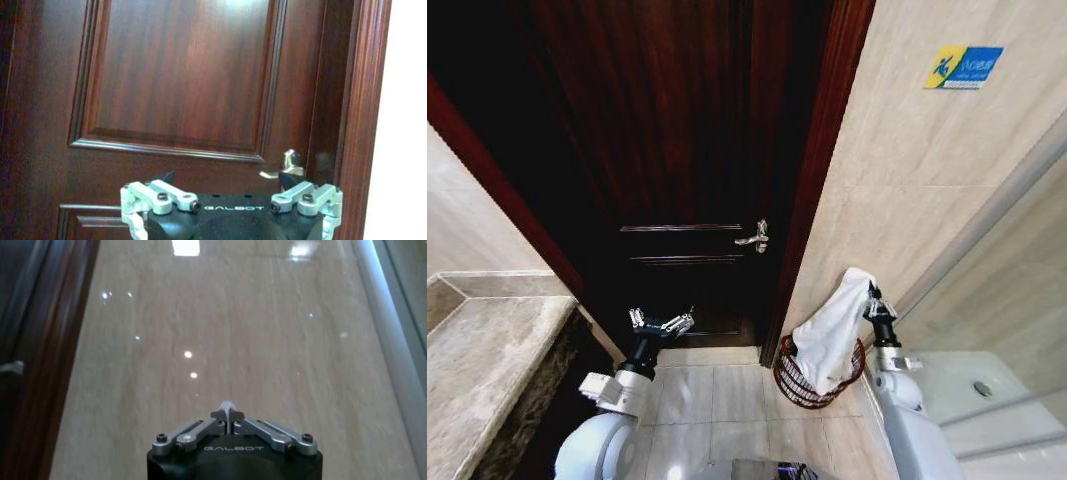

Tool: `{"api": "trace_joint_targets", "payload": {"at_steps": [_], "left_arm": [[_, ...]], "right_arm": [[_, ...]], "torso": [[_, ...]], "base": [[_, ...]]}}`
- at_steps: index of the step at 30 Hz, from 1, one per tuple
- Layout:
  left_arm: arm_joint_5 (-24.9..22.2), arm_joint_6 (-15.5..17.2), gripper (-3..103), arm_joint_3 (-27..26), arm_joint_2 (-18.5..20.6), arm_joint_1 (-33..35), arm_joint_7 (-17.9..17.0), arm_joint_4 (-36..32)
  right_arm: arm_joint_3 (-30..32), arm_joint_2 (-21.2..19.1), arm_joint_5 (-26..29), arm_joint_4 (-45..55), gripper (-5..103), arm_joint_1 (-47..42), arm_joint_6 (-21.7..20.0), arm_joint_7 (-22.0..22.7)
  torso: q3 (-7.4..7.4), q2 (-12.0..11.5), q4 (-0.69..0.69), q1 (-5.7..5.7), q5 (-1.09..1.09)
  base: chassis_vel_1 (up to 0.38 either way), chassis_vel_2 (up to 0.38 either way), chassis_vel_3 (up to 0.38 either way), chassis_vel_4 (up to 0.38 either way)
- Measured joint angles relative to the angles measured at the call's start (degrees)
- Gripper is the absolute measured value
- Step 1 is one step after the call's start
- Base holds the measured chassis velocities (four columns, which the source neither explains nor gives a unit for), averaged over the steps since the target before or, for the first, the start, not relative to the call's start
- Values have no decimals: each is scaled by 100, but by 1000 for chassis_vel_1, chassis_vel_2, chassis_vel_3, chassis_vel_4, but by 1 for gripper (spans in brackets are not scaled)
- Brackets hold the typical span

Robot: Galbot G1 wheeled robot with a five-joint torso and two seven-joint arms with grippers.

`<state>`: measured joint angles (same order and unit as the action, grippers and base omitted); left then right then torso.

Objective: Discard the used towel into the hamper.

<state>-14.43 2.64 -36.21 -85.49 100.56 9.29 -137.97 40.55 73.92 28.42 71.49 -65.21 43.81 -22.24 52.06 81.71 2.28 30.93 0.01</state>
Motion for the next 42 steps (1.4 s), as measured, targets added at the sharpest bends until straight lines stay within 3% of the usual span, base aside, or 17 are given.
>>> {"api": "trace_joint_targets", "payload": {"at_steps": [13,19,25,35,42], "left_arm": [[0,0,100,0,0,0,0,0],[0,0,100,0,0,0,0,0],[0,0,100,0,0,0,0,0],[0,0,100,0,0,0,0,0],[0,0,100,0,0,0,0,0]], "right_arm": [[-63,-19,234,-944,1,189,165,-133],[-162,26,424,-1613,1,353,23,-175],[-275,137,667,-1860,1,414,-380,-130],[-397,245,581,-2450,1,545,-812,-115],[-329,412,-98,-3326,1,826,-552,-134]], "torso": [[0,0,0,0,0],[0,0,-1,0,1],[0,0,0,0,-2],[0,0,0,0,-1],[0,0,0,0,-1]], "base": [[0,0,0,0],[0,0,0,0],[0,0,0,0],[0,0,0,0],[0,0,0,0]]}}
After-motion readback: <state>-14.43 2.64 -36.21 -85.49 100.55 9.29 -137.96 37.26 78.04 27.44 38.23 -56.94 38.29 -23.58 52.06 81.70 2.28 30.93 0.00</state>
